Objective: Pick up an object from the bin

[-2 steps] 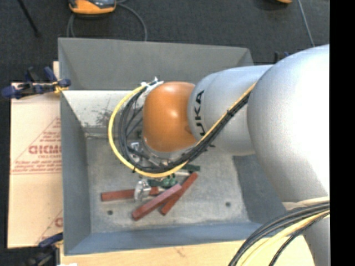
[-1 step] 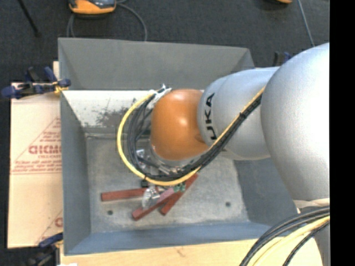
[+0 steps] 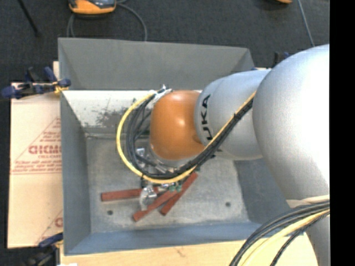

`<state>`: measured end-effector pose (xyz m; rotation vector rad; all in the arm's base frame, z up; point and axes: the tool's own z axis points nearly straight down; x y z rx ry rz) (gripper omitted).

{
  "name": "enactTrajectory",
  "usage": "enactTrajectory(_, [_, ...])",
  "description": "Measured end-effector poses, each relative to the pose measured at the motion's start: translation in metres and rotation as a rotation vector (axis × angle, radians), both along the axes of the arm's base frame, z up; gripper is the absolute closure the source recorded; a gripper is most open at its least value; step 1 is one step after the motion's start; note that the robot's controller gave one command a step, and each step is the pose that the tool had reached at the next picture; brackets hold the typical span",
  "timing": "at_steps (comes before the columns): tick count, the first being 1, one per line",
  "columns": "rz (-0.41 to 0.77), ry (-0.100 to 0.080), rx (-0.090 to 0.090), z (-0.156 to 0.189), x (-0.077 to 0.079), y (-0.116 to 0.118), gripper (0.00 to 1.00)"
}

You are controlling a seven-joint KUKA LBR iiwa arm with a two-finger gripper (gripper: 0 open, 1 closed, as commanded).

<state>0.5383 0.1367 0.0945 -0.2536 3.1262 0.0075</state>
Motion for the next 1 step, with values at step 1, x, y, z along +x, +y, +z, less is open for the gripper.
enactTrajectory(1, [-0.016,-0.004,-0.001,-0.0042,-0.0021,-0.0010,1.00])
